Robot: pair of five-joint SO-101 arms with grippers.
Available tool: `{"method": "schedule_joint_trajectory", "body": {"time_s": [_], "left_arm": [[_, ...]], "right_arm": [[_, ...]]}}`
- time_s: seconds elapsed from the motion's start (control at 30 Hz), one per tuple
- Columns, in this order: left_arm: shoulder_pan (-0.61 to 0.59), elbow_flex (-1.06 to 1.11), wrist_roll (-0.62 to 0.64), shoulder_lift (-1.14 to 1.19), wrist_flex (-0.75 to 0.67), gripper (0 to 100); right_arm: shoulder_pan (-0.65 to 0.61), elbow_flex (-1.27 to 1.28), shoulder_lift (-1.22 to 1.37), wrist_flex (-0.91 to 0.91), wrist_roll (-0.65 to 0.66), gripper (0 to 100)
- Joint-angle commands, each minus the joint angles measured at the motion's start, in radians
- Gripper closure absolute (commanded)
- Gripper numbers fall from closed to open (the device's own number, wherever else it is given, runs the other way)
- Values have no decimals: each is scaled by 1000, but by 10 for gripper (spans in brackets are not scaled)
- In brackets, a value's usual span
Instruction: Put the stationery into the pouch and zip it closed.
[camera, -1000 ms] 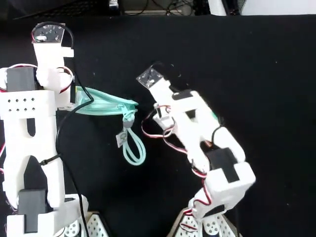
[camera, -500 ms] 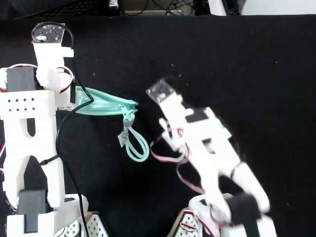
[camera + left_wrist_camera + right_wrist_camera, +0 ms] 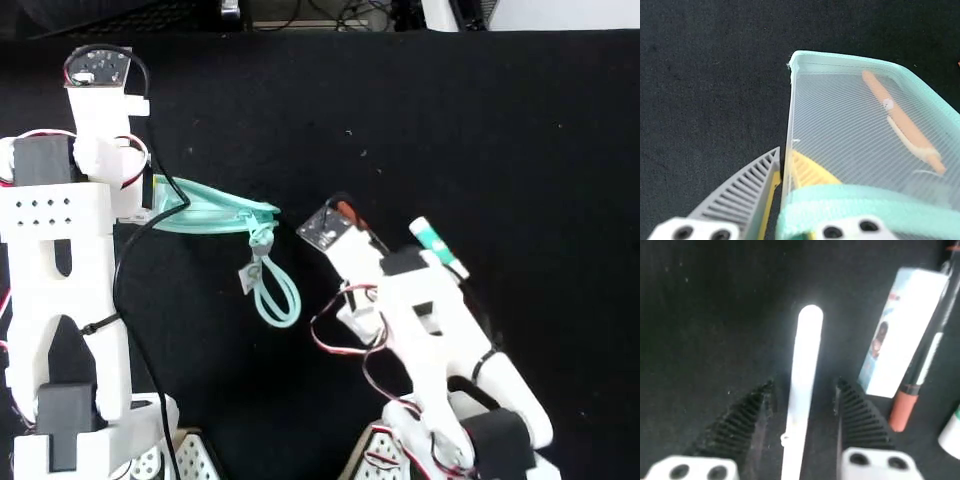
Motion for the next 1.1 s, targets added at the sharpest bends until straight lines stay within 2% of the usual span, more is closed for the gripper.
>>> {"method": "schedule_joint_trajectory", "body": {"time_s": [0.0,0.13,0.33,0.47,0.53,0.7,0.83,0.97,1.07], "left_arm": [[-21,7,-6,8,6,970],[-21,7,-8,8,6,970],[-21,7,-9,8,6,970],[-21,7,-9,8,6,970],[-21,7,-9,8,6,970],[-21,7,-9,8,6,970],[-21,7,-9,8,6,970],[-21,7,-9,8,6,970],[-19,7,-9,8,6,970]], "right_arm": [[-57,-93,35,-2,-60,821],[-92,-171,130,-21,-80,822],[-58,-254,346,-57,-71,826],[-41,-289,389,-46,-78,994],[-41,-282,357,-46,-78,986],[-43,-191,116,-41,-78,986],[-41,-147,-209,60,-78,986],[-46,-240,-599,215,-81,986],[-66,-358,-823,252,-141,986]]}}
